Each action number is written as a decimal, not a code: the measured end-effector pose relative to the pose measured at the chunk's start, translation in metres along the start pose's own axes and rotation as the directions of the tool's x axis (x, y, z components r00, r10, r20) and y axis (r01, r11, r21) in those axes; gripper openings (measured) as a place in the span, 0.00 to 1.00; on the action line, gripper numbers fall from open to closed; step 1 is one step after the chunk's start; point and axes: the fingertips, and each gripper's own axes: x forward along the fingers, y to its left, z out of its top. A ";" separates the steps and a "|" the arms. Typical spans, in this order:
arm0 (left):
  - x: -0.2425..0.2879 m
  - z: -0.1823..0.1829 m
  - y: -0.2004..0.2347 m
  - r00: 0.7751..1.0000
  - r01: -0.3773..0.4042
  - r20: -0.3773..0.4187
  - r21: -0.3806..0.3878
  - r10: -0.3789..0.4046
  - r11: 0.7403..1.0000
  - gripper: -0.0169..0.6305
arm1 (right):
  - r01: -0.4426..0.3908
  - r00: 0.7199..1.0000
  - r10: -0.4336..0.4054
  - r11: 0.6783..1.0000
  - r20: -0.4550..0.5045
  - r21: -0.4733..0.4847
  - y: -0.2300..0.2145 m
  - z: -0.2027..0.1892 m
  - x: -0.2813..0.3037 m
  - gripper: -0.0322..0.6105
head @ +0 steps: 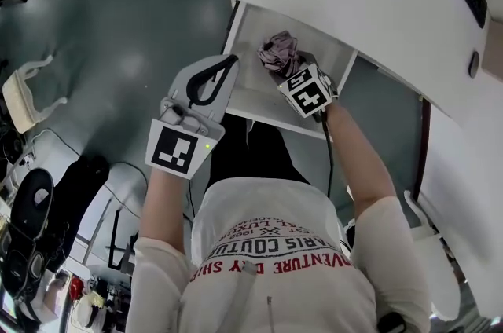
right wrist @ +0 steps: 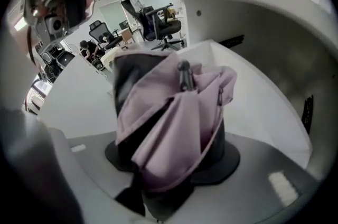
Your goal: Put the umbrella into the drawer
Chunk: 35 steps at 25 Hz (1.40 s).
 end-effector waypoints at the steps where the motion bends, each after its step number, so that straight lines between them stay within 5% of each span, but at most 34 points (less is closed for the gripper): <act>1: 0.001 -0.002 0.001 1.000 -0.004 0.002 -0.005 0.004 1.000 0.04 | -0.008 1.000 0.008 1.000 -0.013 0.000 0.000 -0.002 0.006 0.40; 10: -0.004 -0.020 0.004 1.000 -0.021 -0.016 -0.038 0.021 0.999 0.04 | -0.012 0.999 0.014 0.999 -0.051 0.041 -0.008 -0.018 0.046 0.47; 18: -0.008 -0.014 0.004 0.999 -0.018 -0.029 -0.022 0.018 1.000 0.04 | 0.003 0.999 -0.001 0.999 -0.042 0.045 -0.005 -0.008 0.023 0.52; 27: -0.019 0.035 -0.010 1.000 -0.002 0.006 0.039 0.002 0.999 0.04 | 0.043 0.985 -0.054 0.997 0.164 0.067 0.003 0.052 -0.065 0.52; 35: -0.029 0.097 -0.050 0.998 -0.002 0.055 0.128 -0.006 0.992 0.04 | 0.156 0.878 -0.198 0.979 0.436 0.132 0.008 0.096 -0.197 0.15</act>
